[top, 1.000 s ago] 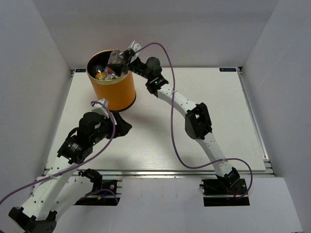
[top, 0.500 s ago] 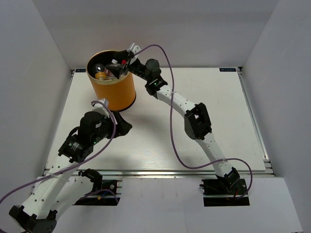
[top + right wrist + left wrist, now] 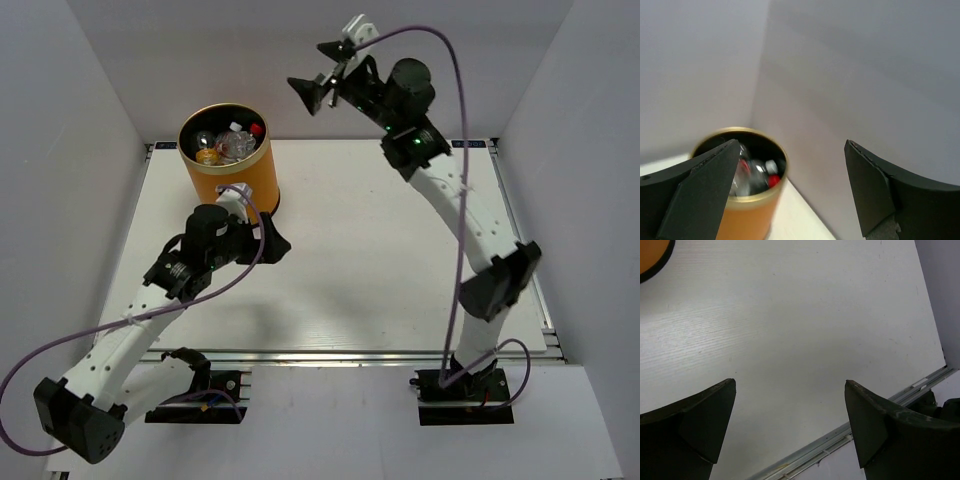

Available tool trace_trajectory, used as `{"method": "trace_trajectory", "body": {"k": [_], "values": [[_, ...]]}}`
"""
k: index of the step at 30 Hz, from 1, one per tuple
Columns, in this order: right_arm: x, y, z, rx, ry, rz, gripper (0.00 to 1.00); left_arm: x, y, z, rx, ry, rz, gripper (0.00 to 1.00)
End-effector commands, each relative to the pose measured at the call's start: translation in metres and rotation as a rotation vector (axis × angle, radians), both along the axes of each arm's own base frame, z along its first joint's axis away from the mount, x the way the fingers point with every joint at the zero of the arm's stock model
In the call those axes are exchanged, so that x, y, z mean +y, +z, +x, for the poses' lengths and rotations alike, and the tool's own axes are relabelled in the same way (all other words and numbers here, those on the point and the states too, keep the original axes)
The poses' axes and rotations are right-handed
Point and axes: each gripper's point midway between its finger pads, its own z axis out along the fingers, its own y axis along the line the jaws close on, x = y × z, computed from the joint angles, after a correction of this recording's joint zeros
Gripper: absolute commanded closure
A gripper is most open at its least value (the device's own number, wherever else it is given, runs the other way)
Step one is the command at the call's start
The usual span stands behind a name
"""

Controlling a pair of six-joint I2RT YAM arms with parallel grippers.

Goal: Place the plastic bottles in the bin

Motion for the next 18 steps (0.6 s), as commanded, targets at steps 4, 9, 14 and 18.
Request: {"method": "trace_trajectory", "body": {"k": [4, 9, 14, 18], "values": [[-0.074, -0.173, 0.005, 0.411, -0.285, -0.476, 0.1, -0.025, 0.025, 0.02, -0.141, -0.157, 0.02, 0.0], [-0.144, -0.22, -0.02, 0.565, -0.551, -0.556, 0.1, -0.035, 0.032, 0.029, -0.196, -0.194, 0.009, 0.0], [-0.176, -0.255, -0.051, 0.658, -0.616, -0.533, 0.1, -0.043, 0.029, 0.035, -0.204, -0.224, 0.001, 0.0], [-0.194, -0.265, -0.069, 0.662, -0.641, -0.551, 0.1, -0.047, 0.031, 0.04, -0.222, -0.233, -0.011, 0.0]]}}
